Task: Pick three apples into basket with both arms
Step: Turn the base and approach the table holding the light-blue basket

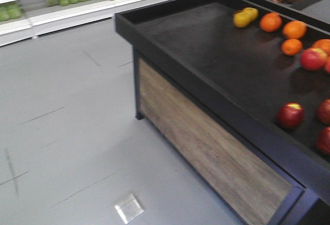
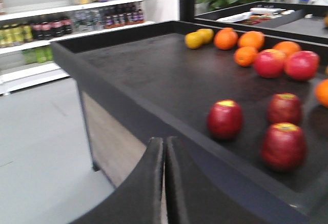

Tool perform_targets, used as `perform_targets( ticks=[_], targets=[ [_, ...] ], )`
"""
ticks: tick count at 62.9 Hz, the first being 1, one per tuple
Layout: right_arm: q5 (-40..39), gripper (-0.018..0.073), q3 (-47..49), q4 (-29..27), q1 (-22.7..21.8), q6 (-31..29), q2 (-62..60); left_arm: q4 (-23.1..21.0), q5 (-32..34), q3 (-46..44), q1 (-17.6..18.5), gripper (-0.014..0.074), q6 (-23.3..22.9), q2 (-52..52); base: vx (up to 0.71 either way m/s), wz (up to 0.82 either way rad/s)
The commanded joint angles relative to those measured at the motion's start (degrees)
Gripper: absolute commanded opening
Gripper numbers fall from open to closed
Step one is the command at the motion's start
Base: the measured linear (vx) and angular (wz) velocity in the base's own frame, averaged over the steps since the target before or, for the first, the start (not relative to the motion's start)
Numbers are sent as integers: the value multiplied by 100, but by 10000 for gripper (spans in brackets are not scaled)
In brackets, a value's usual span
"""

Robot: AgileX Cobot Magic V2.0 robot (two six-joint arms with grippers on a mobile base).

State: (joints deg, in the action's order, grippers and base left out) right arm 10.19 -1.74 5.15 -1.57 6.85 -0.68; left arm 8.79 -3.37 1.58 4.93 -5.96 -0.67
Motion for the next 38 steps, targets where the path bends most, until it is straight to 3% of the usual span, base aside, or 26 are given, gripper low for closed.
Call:
perform_targets(
  ticks=[1, 38],
  targets=[
    [-427, -8, -67, 36, 26, -18, -37, -54, 382, 23, 3, -6, -45, -91, 10, -56],
    [-427, -8, -67, 36, 26, -18, -37, -54, 382, 23, 3, -6, -45, -91, 7, -51]
  ],
)
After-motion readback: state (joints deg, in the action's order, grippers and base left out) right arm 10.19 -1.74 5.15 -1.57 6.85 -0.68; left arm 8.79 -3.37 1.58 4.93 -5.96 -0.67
